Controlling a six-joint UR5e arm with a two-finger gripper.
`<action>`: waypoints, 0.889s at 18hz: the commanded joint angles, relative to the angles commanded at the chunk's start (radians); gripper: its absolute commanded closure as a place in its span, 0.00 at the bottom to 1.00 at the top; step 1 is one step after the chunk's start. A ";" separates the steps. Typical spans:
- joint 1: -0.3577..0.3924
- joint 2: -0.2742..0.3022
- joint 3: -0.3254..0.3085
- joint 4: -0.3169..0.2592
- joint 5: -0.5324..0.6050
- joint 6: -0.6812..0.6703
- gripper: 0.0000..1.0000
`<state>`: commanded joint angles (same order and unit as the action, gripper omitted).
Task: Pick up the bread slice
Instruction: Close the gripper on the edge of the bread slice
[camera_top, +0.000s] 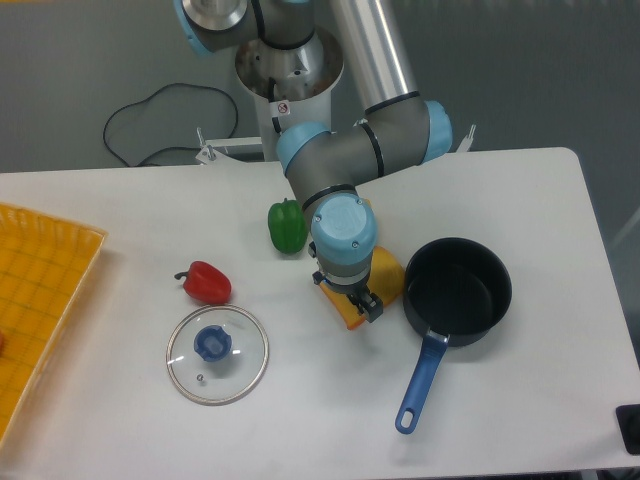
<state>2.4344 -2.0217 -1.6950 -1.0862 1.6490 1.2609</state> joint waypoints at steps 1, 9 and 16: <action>0.000 0.000 -0.003 0.005 0.006 -0.002 0.00; 0.018 -0.008 -0.031 0.009 0.029 -0.002 0.00; 0.023 -0.017 -0.051 0.012 0.026 -0.012 0.00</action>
<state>2.4574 -2.0387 -1.7456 -1.0738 1.6751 1.2487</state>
